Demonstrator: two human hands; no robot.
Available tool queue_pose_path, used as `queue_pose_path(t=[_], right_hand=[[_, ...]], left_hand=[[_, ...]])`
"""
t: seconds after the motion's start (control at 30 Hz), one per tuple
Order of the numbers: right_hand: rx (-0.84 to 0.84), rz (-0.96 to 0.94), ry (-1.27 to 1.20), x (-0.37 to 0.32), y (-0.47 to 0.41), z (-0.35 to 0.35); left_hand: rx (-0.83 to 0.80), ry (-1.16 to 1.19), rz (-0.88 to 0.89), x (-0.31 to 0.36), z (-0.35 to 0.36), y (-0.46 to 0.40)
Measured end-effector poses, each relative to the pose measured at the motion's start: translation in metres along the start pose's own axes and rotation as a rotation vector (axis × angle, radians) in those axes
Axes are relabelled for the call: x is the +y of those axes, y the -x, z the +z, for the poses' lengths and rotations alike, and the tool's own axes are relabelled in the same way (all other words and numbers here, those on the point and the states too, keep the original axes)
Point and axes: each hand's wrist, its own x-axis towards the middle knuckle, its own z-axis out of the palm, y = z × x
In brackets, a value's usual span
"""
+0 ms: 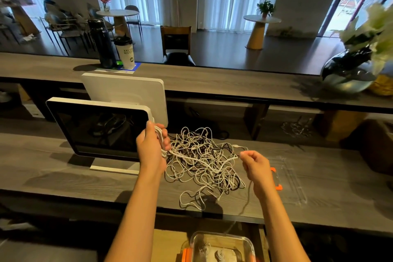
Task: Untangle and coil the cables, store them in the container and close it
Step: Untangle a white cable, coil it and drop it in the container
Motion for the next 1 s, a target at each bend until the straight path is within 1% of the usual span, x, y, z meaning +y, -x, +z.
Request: queue_pose_path(t=[0.03,0.1,0.2,0.23,0.3,0.37,0.4,0.43,0.53,0.57,0.63,0.7,0.77,0.8,0.87,0.93,1.0], right_hand=[[-0.024,-0.028,0.056,-0.001,0.002,-0.002],[-0.128,-0.054,0.198,-0.005,0.006,-0.002],[-0.294,-0.101,0.469,-0.008,0.010,0.006],[-0.311,-0.139,0.486,-0.010,0.012,0.011],[-0.347,-0.174,0.364,-0.017,0.021,0.023],[-0.476,-0.101,0.163,-0.020,0.030,0.033],[-0.544,-0.050,0.106,-0.022,0.034,0.036],[-0.607,-0.034,0.097,-0.022,0.036,0.036],[-0.788,-0.088,0.188,-0.021,0.035,0.032],[-0.845,-0.067,0.164,-0.019,0.034,0.030],[-0.926,0.028,0.012,-0.020,0.038,0.026],[-0.897,0.083,-0.163,-0.023,0.042,0.025],[-0.774,0.077,-0.209,-0.028,0.041,0.027],[-0.712,0.065,-0.182,-0.032,0.041,0.029],[-0.651,0.086,-0.136,-0.034,0.040,0.034],[-0.608,0.164,-0.181,-0.032,0.042,0.041],[-0.564,0.179,-0.238,-0.029,0.044,0.047]], left_hand=[[0.003,0.030,-0.017,0.001,0.000,0.000],[-0.009,0.086,-0.076,0.002,0.004,0.003],[-0.076,0.195,-0.185,0.000,0.013,0.011],[-0.097,0.223,-0.213,-0.001,0.017,0.015],[-0.130,0.271,-0.244,-0.002,0.027,0.022],[-0.154,0.309,-0.248,-0.003,0.036,0.026],[-0.157,0.327,-0.245,-0.003,0.039,0.027],[-0.153,0.345,-0.241,-0.002,0.040,0.027],[-0.124,0.406,-0.209,0.003,0.039,0.024],[-0.111,0.399,-0.182,0.004,0.038,0.022],[-0.071,0.296,-0.090,0.005,0.035,0.019],[-0.028,0.113,0.030,0.001,0.032,0.016],[-0.025,0.000,0.106,-0.001,0.029,0.017],[-0.038,-0.004,0.113,-0.002,0.030,0.018],[-0.076,0.046,0.096,-0.002,0.032,0.023],[-0.125,0.097,0.070,-0.002,0.036,0.027],[-0.163,0.132,0.044,-0.003,0.039,0.029]])
